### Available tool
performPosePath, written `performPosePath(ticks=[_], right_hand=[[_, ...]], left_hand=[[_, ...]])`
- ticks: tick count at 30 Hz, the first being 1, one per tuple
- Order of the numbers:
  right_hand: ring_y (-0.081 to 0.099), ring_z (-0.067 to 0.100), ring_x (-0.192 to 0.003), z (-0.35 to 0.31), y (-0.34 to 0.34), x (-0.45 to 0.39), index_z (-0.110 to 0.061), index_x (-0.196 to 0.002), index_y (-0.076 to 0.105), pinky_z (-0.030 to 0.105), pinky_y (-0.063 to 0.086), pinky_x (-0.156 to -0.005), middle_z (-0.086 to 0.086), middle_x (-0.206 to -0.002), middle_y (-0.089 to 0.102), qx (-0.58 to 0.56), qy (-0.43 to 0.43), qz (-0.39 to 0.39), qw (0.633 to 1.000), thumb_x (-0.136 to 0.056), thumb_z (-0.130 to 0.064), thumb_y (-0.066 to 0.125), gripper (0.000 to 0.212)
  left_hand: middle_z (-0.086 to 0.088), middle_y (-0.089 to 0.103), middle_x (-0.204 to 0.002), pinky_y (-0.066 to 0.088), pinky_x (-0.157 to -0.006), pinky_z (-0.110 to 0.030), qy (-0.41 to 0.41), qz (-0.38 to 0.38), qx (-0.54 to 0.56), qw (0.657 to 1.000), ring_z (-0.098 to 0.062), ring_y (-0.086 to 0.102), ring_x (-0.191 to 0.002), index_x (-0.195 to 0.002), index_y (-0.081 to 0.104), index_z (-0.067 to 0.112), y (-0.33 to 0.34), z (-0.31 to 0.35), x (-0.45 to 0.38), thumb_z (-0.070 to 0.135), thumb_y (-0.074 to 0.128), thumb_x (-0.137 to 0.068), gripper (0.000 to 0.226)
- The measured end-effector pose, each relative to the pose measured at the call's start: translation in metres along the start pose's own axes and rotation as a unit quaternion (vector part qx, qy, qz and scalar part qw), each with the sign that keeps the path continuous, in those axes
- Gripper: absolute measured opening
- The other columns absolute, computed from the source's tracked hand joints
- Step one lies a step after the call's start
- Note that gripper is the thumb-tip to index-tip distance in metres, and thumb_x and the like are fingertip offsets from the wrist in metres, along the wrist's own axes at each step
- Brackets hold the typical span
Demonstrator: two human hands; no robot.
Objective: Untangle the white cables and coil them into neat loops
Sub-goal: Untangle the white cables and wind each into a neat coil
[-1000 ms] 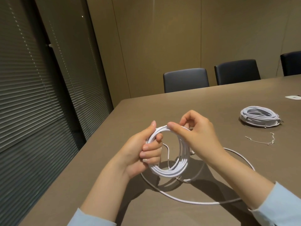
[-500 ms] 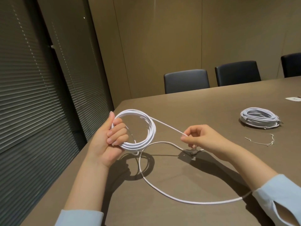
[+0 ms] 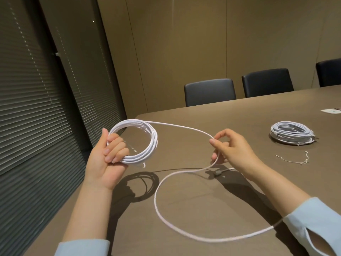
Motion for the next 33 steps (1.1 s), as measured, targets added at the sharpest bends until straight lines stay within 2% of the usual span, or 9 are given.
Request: performPosePath(ticks=[3, 8, 15, 19, 22, 25, 27, 30, 33], right_hand=[[0.062, 0.026, -0.045, -0.011, 0.003, 0.007, -0.008, -0.097, 0.056, 0.032, 0.054, -0.047, 0.012, -0.061, 0.068, -0.042, 0.014, 0.032, 0.999, -0.091, -0.016, 0.066, 0.014], [0.06, 0.02, -0.042, -0.025, 0.029, 0.024, 0.0, -0.088, 0.066, 0.025, 0.05, -0.043, 0.016, -0.07, 0.07, -0.033, 0.032, -0.039, 0.998, -0.087, -0.015, 0.071, 0.016], [0.062, 0.021, -0.047, -0.037, 0.051, 0.04, -0.001, -0.091, 0.068, 0.027, 0.054, -0.051, 0.015, -0.072, 0.071, -0.074, 0.077, -0.183, 0.977, -0.081, -0.006, 0.075, 0.013], [0.065, 0.02, -0.052, -0.041, 0.06, 0.052, -0.004, -0.091, 0.068, 0.026, 0.055, -0.058, 0.015, -0.078, 0.072, -0.089, 0.1, -0.3, 0.944, -0.087, -0.007, 0.068, 0.006], [0.067, 0.019, -0.056, -0.042, 0.066, 0.055, -0.004, -0.09, 0.068, 0.028, 0.054, -0.065, 0.014, -0.08, 0.072, -0.128, 0.099, -0.325, 0.932, -0.09, -0.008, 0.065, 0.005], [0.07, 0.023, -0.067, -0.044, 0.068, 0.058, -0.007, -0.093, 0.07, 0.032, 0.055, -0.074, 0.018, -0.09, 0.073, -0.148, 0.087, -0.353, 0.92, -0.084, -0.003, 0.069, 0.009], [0.069, 0.027, -0.068, -0.045, 0.07, 0.062, -0.008, -0.091, 0.068, 0.036, 0.057, -0.075, 0.021, -0.09, 0.073, -0.11, 0.056, -0.349, 0.929, -0.08, -0.004, 0.075, 0.013], [0.062, 0.027, -0.049, -0.045, 0.071, 0.063, -0.011, -0.077, 0.059, 0.035, 0.053, -0.053, 0.014, -0.064, 0.069, 0.01, -0.035, -0.259, 0.965, -0.079, -0.019, 0.079, 0.022], [0.056, 0.013, -0.04, -0.052, 0.07, 0.062, -0.015, -0.075, 0.052, 0.025, 0.047, -0.049, 0.003, -0.052, 0.064, 0.122, -0.173, -0.186, 0.959, -0.09, -0.035, 0.066, 0.029]], left_hand=[[0.009, 0.027, -0.043, 0.022, -0.033, -0.015, 0.031, 0.061, -0.081, 0.994, -0.008, 0.024, -0.032, -0.061, 0.048, 0.018, 0.006, -0.008, -0.001, 0.046, 0.041, -0.099, 0.048], [0.006, 0.024, -0.045, 0.019, -0.034, -0.018, 0.031, 0.066, -0.245, 0.967, -0.006, 0.02, -0.034, -0.067, 0.043, 0.017, 0.012, -0.03, -0.005, 0.045, 0.043, -0.098, 0.043], [-0.001, 0.033, -0.049, 0.025, -0.041, -0.021, 0.083, 0.066, -0.491, 0.865, -0.012, 0.027, -0.039, -0.068, 0.041, 0.015, 0.021, -0.054, -0.004, 0.042, 0.041, -0.101, 0.043], [-0.005, 0.047, -0.052, 0.039, -0.044, -0.022, 0.091, 0.073, -0.521, 0.846, -0.015, 0.043, -0.041, -0.064, 0.047, 0.013, 0.025, -0.059, -0.001, 0.04, 0.042, -0.102, 0.046], [-0.011, 0.059, -0.056, 0.047, -0.049, -0.024, 0.085, 0.048, -0.507, 0.857, -0.018, 0.055, -0.048, -0.053, 0.056, 0.019, 0.029, -0.068, -0.001, 0.037, 0.042, -0.102, 0.054], [-0.014, 0.064, -0.064, 0.05, -0.055, -0.025, 0.053, 0.033, -0.506, 0.861, -0.02, 0.058, -0.054, -0.065, 0.049, 0.011, 0.03, -0.081, -0.001, 0.039, 0.043, -0.101, 0.046], [-0.01, 0.061, -0.06, 0.048, -0.052, -0.024, 0.032, 0.04, -0.496, 0.867, -0.017, 0.055, -0.052, -0.068, 0.046, 0.01, 0.028, -0.09, -0.001, 0.04, 0.044, -0.1, 0.043], [-0.002, 0.05, -0.054, 0.041, -0.048, -0.021, 0.011, 0.058, -0.489, 0.87, -0.014, 0.047, -0.048, -0.066, 0.046, 0.012, 0.027, -0.096, -0.002, 0.042, 0.048, -0.098, 0.043], [-0.015, 0.049, -0.065, 0.042, -0.055, -0.029, -0.018, 0.043, -0.48, 0.876, -0.025, 0.049, -0.061, -0.077, 0.05, 0.005, 0.025, -0.099, -0.003, 0.046, 0.049, -0.095, 0.046]])
Point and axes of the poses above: each hand's wrist, its own x-axis away from the middle knuckle, its own y-axis out of the palm, z = x × y, the point moved 4 cm from there along -x, towards the middle knuckle
